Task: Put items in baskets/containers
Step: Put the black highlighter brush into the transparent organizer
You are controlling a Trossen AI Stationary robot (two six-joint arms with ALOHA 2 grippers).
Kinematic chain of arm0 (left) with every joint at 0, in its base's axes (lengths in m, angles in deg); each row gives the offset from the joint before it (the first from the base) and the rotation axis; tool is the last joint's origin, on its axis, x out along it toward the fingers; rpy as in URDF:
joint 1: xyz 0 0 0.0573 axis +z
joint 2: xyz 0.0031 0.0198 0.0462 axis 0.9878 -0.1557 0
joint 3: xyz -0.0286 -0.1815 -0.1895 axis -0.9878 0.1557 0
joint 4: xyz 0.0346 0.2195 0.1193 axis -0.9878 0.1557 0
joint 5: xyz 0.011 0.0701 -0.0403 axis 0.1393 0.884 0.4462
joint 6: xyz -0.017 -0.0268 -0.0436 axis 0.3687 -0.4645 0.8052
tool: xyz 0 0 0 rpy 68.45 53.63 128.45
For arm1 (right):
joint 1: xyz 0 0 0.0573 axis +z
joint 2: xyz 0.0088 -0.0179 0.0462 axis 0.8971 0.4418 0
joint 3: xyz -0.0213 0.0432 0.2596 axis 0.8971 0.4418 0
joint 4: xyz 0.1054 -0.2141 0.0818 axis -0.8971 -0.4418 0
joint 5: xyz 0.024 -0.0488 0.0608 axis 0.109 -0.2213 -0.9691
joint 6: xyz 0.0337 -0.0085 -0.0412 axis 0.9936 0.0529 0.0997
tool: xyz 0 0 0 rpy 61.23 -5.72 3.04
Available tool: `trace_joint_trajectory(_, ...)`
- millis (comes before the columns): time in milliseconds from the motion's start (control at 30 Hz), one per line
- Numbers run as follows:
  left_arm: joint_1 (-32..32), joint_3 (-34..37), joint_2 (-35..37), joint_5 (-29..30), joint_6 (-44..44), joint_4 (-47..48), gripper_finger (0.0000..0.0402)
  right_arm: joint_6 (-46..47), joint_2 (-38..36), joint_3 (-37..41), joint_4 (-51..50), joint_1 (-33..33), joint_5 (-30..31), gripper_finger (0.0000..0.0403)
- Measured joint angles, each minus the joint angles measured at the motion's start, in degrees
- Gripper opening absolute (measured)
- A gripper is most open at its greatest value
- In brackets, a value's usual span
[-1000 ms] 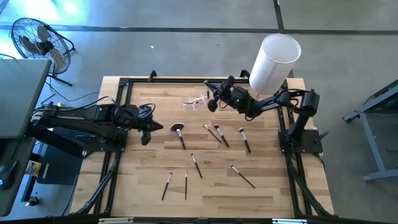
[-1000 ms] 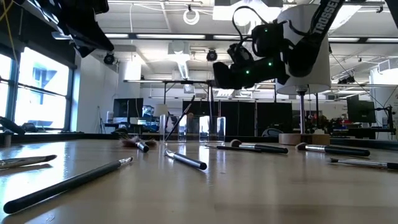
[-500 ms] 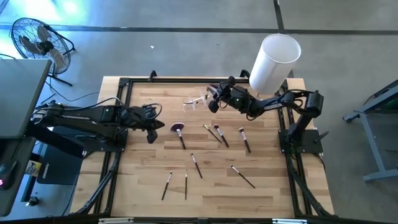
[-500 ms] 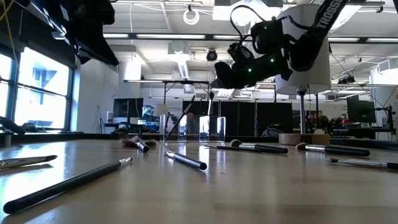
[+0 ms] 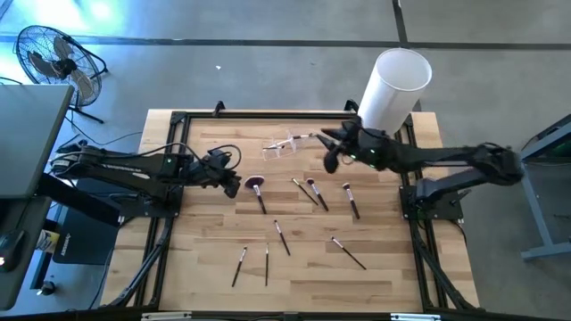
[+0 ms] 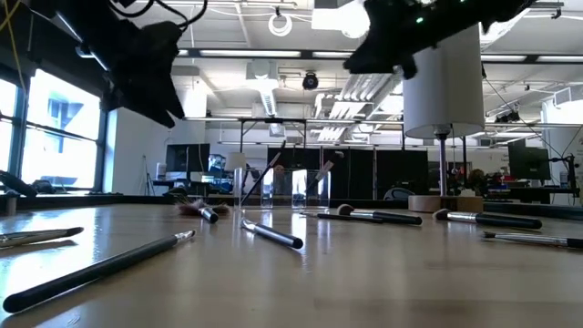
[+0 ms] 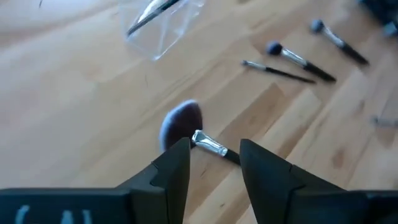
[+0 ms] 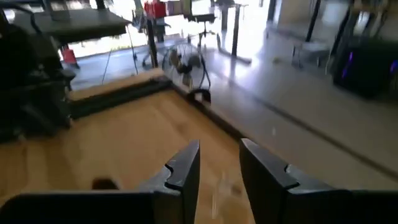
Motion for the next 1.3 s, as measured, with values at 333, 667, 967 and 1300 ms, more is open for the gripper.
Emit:
trace_joint_trajectory(333,0.04,-0.02,-12.93,-4.06,30.87,-2.05,0.0137,24.63,-13.58,0.11,-43.56,6.71,1.26,0.0056)
trace_joint_trajectory(667,0.0,-15.2,-30.32,-7.41,37.48,3.24,0.0137,26.34,-13.98,0.11,-53.09,7.07,1.38,0.0035)
trace_joint_trajectory(967,0.04,-30.89,-43.88,-7.41,44.94,20.62,0.0137,25.58,-13.98,0.11,-55.45,7.07,-0.03,0.0041)
trace_joint_trajectory(1300,0.79,-32.55,-51.71,-11.02,51.54,19.37,0.0137,21.26,-13.95,0.11,-55.49,7.07,-5.2,0.0044)
